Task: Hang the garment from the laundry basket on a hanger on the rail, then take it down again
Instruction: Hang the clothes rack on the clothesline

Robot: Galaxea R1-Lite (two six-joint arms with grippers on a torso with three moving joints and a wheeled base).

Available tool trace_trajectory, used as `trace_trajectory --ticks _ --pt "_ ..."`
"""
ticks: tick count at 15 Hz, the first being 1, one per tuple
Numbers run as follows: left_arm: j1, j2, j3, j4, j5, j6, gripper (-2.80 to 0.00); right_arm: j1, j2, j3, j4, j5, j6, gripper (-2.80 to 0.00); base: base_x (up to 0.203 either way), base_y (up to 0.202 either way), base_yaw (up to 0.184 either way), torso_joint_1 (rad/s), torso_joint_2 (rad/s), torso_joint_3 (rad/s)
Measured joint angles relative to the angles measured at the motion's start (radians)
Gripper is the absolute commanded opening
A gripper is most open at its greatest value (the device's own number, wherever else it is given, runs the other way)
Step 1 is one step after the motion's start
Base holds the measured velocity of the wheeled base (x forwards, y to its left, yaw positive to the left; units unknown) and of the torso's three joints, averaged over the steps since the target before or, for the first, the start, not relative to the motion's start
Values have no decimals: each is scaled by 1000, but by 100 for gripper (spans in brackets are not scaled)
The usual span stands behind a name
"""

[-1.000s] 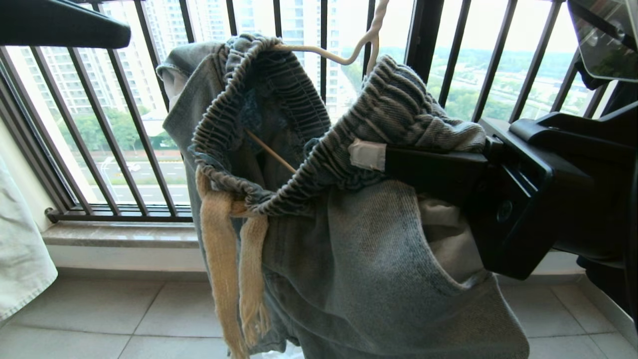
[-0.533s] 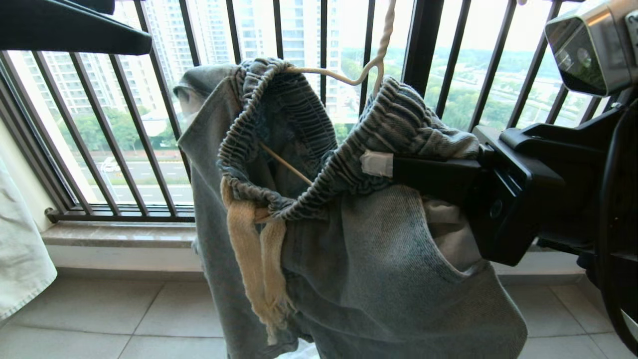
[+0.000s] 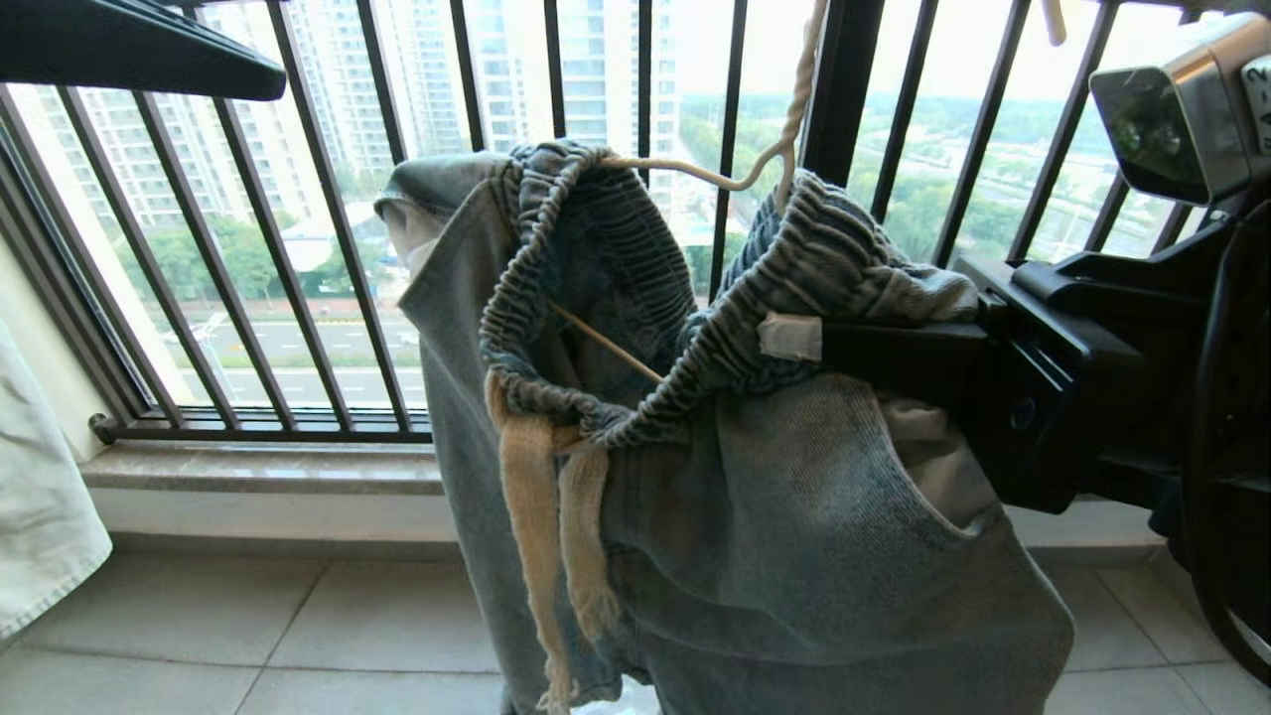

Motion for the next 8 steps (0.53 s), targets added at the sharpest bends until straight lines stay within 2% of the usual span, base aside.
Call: trace_trajectory --ticks 1,4,6,8 --pt "0 6 0 22 -10 23 -280 -20 -1 3 0 27 0 -280 0 0 0 0 0 0" --pt "0 25 0 128 -75 144 -280 -100 -2 11 0 158 0 -280 0 0 0 0 0 0" --pt "-5 37 0 190 -98 165 -280 -130 -4 19 0 225 0 -280 0 0 0 0 0 0" --pt "-13 43 0 208 -154 173 -280 -137 -4 29 0 258 0 -280 0 0 0 0 0 0"
